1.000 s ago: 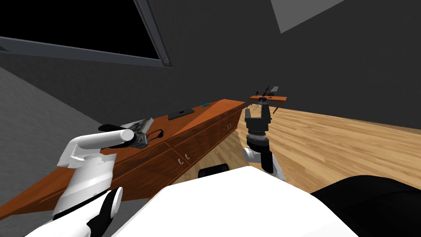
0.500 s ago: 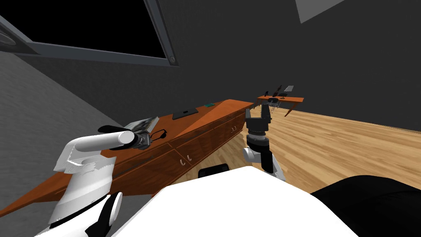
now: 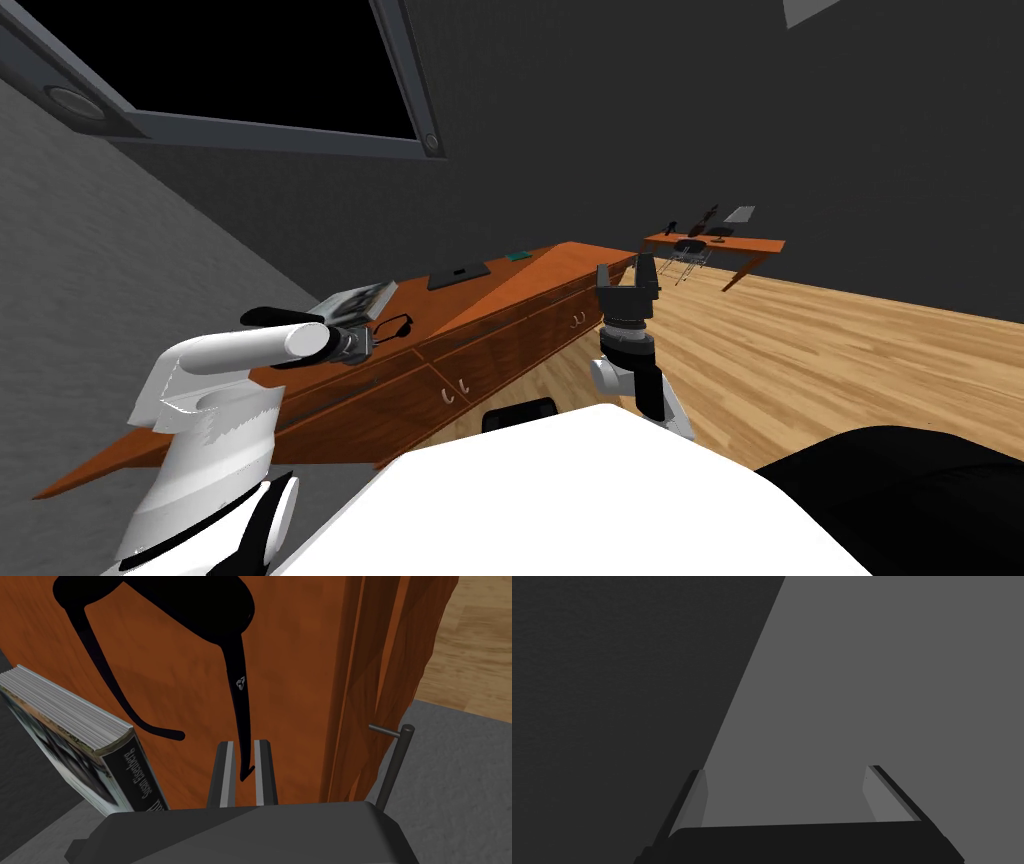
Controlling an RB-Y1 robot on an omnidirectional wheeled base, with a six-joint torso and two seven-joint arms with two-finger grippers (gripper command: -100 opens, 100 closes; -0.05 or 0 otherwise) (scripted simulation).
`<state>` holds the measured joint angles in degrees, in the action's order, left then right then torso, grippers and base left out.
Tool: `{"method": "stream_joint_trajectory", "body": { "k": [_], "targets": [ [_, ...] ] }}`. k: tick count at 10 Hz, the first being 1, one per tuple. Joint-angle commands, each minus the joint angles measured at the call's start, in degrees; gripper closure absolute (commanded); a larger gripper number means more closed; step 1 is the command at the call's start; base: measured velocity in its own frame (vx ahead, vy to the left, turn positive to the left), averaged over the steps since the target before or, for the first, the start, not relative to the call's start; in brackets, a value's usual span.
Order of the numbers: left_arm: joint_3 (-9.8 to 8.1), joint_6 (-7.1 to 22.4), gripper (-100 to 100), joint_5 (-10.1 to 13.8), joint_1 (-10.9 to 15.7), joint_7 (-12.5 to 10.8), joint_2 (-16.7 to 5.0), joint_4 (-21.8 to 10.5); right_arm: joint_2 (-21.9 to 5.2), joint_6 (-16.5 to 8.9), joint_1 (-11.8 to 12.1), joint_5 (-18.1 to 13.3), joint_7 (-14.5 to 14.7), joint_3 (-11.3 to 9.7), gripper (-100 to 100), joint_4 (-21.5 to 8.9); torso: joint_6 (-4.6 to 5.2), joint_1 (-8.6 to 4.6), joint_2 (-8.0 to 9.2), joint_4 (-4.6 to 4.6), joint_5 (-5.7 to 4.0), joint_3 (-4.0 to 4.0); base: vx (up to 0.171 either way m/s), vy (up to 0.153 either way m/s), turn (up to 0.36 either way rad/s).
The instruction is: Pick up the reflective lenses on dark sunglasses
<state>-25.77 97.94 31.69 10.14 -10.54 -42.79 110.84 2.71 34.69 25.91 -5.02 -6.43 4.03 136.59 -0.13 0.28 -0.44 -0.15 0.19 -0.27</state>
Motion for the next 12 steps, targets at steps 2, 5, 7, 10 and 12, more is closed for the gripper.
{"method": "stream_joint_trajectory", "body": {
  "k": [2, 5, 7, 10, 12],
  "targets": [
    [-0.53, 1.4, 100, 1.02, -1.08, 0.03, 0.2, 4.23, 0.0, 0.0, -0.01, 0.0, 0.0, 0.0, 0, 0.0, 0.11, 0.0, -0.03, 0.02, -0.04, -0.01, 0.082, -0.008, 0.089],
    [-0.69, 3.14, 100, 2.46, -2.68, 0.05, 1.0, 8.72, 0.0, 0.0, -0.01, 0.0, 0.0, 0.0, 0, 0.0, 0.1, 0.01, -0.01, 0.01, -0.02, -0.01, 0.087, -0.006, 0.147],
    [-0.85, 4.87, 100, 3.91, -4.29, 0.07, 1.8, 13.0, 0.0, 0.0, 0.0, 0.0, 0.0, 0.0, 0, 0.0, 0.05, -0.12, 0.02, 0.02, -0.05, 0.02, 0.111, -0.035, 0.208],
    [-1.01, 6.61, 100, 5.35, -5.89, 0.1, 2.6, 17.68, 0.0, 0.0, -0.01, 0.0, 0.0, 0.0, 0, 0.0, 0.18, -0.01, -0.11, 0.0, -0.04, -0.06, 0.108, -0.014, 0.146],
    [-0.88, 6.48, 0, 5.13, -6.04, 0.05, 2.75, 17.21, 0.0, 0.0, -0.02, 0.0, 0.0, -0.01, 0, -0.01, 0.19, -0.02, 0.15, 0.05, -0.05, 0.08, 0.012, -0.007, -0.01]
  ]
}}
